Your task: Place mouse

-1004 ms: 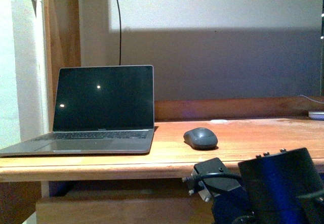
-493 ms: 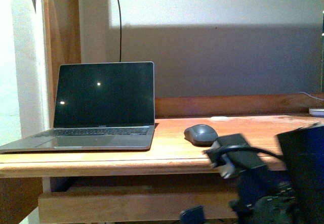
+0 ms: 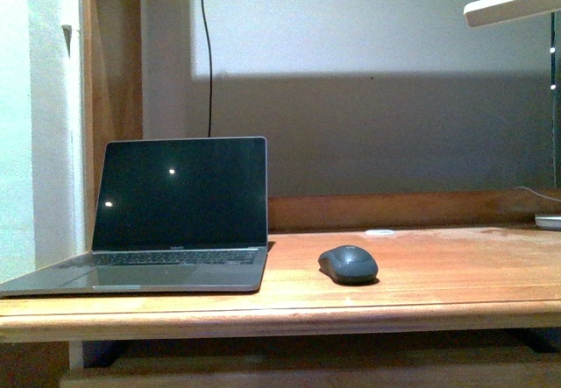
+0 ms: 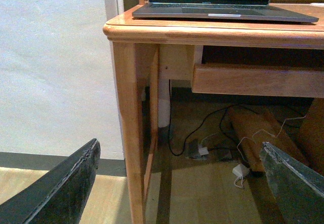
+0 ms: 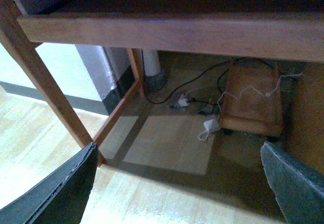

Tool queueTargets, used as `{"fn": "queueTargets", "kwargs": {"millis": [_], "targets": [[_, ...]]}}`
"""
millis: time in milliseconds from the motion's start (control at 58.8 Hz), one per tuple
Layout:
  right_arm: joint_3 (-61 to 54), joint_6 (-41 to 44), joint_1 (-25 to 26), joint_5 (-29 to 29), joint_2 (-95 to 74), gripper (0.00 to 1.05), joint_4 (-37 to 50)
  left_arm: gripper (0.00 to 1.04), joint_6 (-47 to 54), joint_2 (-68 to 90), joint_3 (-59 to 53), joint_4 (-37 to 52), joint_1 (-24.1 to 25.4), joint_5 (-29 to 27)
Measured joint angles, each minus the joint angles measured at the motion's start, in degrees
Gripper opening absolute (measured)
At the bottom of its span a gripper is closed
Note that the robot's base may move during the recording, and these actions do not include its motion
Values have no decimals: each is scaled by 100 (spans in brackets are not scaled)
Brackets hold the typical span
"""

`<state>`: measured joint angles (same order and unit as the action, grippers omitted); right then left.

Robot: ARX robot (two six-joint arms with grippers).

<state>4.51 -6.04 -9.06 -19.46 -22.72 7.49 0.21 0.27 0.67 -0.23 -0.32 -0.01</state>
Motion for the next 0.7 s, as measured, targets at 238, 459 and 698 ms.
{"fn": "queueTargets", "kwargs": {"millis": [238, 459, 698], "targets": [[-374, -664, 1819, -1635, 1867, 97, -592, 97, 0, -2, 0, 0, 0, 0], [-426, -551, 2498, -2243, 1934, 97, -529, 97, 0, -2, 0, 0, 0, 0], [-426, 350, 1134, 846, 2326, 53, -868, 97, 0, -4, 0, 0, 0, -2]]}}
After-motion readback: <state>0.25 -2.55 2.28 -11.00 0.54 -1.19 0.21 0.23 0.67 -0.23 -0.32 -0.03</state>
